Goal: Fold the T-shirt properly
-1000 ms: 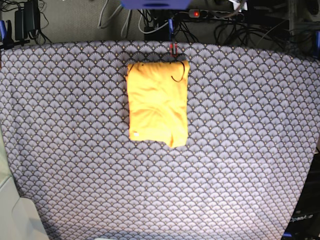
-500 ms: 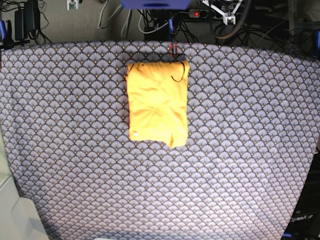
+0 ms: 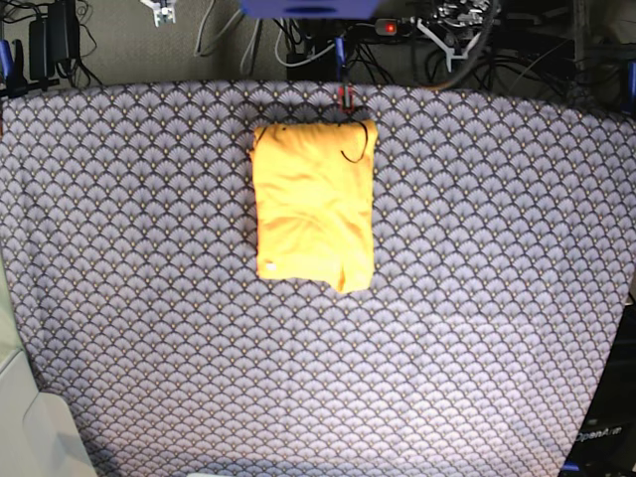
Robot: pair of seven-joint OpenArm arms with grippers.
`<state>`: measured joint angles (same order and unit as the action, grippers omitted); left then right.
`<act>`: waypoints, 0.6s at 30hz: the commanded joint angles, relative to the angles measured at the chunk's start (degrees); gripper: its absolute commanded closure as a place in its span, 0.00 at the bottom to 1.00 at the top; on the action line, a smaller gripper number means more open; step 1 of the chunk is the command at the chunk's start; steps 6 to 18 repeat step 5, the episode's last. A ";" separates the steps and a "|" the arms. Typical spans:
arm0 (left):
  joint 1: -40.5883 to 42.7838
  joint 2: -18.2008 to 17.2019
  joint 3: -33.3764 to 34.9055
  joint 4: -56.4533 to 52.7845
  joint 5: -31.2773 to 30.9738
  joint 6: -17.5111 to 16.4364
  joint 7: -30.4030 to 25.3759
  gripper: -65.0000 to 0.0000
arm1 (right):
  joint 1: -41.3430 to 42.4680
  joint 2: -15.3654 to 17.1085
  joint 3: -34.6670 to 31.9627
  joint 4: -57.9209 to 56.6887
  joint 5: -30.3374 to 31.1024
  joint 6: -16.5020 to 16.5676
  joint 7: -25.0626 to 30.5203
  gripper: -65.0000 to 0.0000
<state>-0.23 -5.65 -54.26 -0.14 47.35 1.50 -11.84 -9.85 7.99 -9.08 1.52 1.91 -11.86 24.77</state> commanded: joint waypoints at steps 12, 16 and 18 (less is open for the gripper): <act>-1.13 -0.20 -0.11 0.14 -0.10 0.39 -0.43 1.00 | -0.57 0.41 -0.02 0.02 0.42 -0.85 0.32 1.00; -1.13 -0.20 -0.11 0.14 -0.10 0.39 -0.43 1.00 | -0.57 0.41 -0.02 0.02 0.42 -0.85 0.32 1.00; -1.13 -0.20 -0.11 0.14 -0.10 0.39 -0.43 1.00 | -0.57 0.41 -0.02 0.02 0.42 -0.85 0.32 1.00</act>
